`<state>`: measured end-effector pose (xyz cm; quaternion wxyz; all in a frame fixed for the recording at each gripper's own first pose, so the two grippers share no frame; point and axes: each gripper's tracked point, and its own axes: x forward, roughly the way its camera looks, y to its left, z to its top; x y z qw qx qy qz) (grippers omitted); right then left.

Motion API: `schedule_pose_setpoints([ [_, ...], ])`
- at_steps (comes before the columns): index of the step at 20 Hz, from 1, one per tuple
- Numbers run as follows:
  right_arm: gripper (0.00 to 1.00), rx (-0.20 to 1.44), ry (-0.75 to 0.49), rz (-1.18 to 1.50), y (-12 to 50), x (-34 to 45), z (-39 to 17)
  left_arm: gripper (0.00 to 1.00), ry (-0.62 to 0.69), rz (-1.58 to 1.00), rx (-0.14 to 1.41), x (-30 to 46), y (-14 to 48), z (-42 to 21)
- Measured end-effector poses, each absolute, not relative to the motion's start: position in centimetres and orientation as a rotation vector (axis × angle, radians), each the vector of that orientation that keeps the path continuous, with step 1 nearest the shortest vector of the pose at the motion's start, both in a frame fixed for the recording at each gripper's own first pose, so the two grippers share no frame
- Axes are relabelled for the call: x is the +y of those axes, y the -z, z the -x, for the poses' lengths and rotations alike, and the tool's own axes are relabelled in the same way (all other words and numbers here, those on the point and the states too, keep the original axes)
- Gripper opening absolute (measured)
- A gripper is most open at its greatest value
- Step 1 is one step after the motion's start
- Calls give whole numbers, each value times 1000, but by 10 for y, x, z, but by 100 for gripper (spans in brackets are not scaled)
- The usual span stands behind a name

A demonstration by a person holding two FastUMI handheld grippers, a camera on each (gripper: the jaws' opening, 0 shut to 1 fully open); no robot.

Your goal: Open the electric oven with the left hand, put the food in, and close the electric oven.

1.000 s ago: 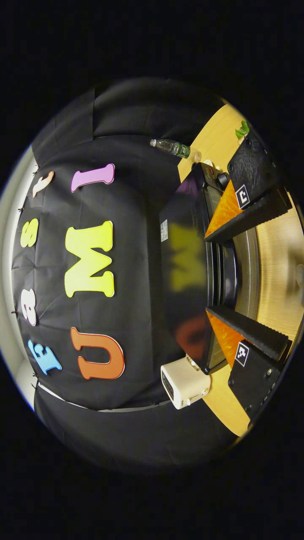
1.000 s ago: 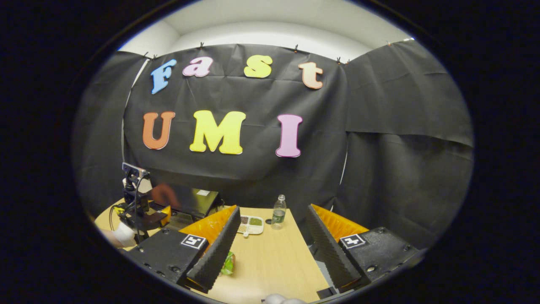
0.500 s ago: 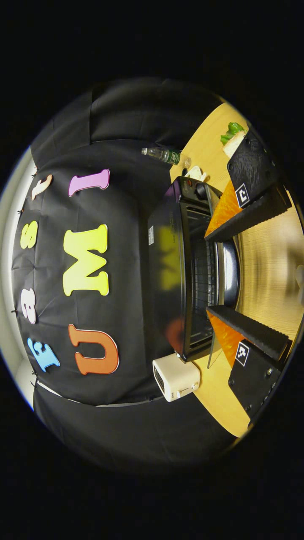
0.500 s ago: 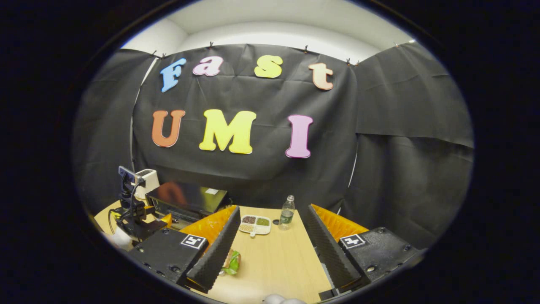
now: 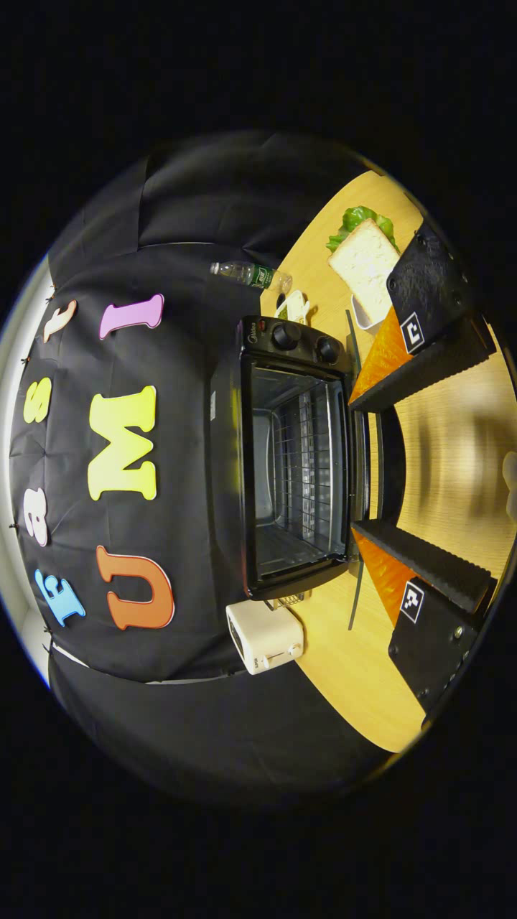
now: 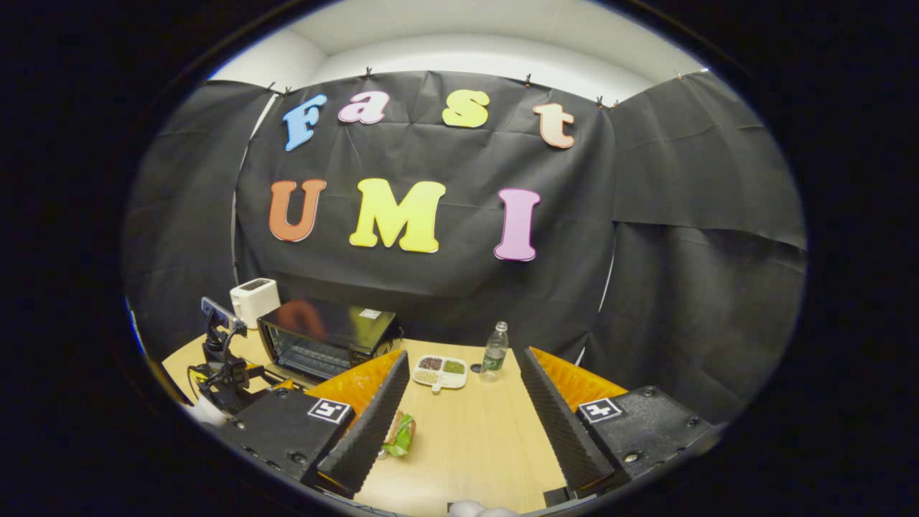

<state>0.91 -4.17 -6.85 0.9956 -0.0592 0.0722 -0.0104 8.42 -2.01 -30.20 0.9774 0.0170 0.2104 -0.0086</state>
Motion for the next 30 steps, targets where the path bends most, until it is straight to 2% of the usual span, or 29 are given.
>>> schedule_pose_setpoints([
  [9,96,178,27,124,87,-47,7,99,31,-24,537,-20,356,-53],
  [14,100,198,29,131,97,-49,10,98,16,5,610,-16,387,-43],
  [19,100,212,36,132,104,-52,12,98,28,-8,616,-18,394,-42],
  [24,100,206,28,119,102,-48,10,97,5,-46,584,-9,376,-44],
  [30,100,178,7,103,95,-36,5,97,15,-63,439,-2,294,-33],
])
